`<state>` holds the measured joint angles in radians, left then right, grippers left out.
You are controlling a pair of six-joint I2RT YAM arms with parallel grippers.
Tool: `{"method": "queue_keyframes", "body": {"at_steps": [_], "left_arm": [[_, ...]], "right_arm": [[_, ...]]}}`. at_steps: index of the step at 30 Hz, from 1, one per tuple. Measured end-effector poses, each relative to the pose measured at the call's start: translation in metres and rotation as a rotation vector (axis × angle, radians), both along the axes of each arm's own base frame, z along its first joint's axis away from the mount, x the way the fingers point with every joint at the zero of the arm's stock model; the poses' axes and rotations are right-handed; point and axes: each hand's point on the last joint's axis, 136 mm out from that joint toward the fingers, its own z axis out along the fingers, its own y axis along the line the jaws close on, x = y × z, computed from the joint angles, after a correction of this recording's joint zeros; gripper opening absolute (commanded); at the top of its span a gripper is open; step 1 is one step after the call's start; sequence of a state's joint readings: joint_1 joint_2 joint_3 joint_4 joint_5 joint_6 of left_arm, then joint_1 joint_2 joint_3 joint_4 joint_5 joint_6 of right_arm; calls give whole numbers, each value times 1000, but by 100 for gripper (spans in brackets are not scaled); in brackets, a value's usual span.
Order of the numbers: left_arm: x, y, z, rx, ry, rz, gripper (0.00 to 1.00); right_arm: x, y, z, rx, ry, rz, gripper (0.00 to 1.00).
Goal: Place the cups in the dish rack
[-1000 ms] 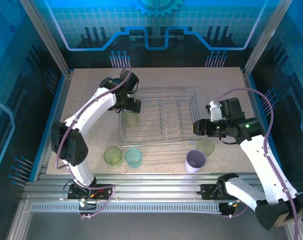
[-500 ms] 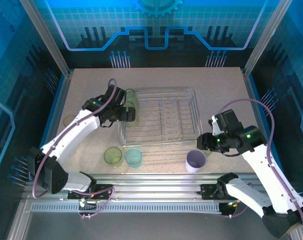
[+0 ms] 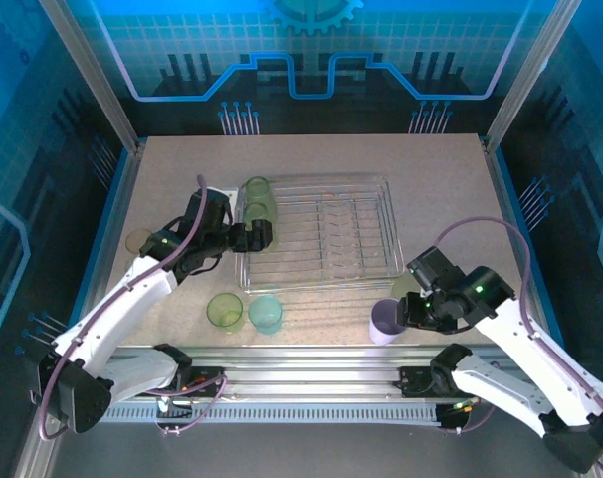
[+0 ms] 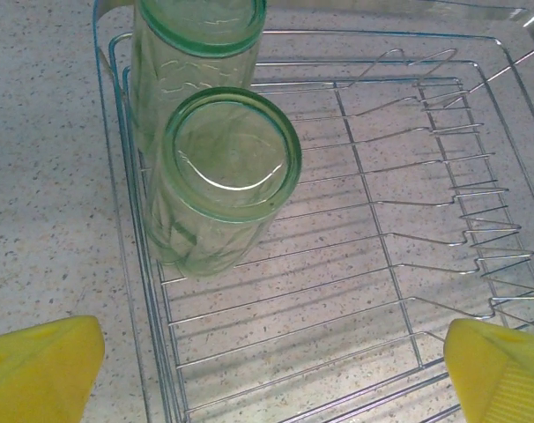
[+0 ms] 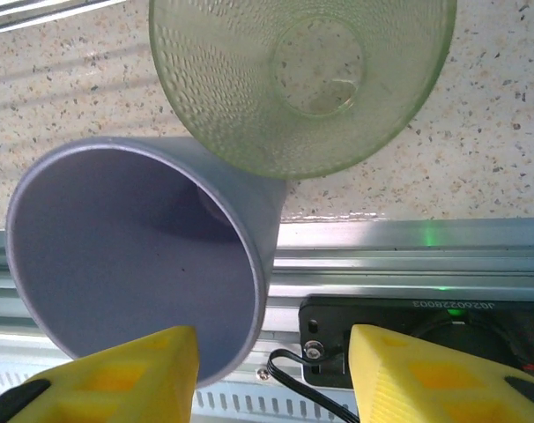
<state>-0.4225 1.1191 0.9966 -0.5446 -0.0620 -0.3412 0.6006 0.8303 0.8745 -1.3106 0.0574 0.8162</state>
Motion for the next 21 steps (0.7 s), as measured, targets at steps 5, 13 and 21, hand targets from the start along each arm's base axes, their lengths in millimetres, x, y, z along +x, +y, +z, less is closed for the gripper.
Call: {"method": "queue_keyframes", "body": {"at_steps": [5,13,21], "left_arm": [[-1,-2,-2,-7,5,-9,99],[-3,-2,-7,-6,17,-14,99],[-5,-1,-9,-5,20,-14,99]], "right_arm": [[5,1,-13,-40,28,-3,42],[13,3,-18,-49,9,-4,28],[17,8,-17,-36,-12,6,13]]}}
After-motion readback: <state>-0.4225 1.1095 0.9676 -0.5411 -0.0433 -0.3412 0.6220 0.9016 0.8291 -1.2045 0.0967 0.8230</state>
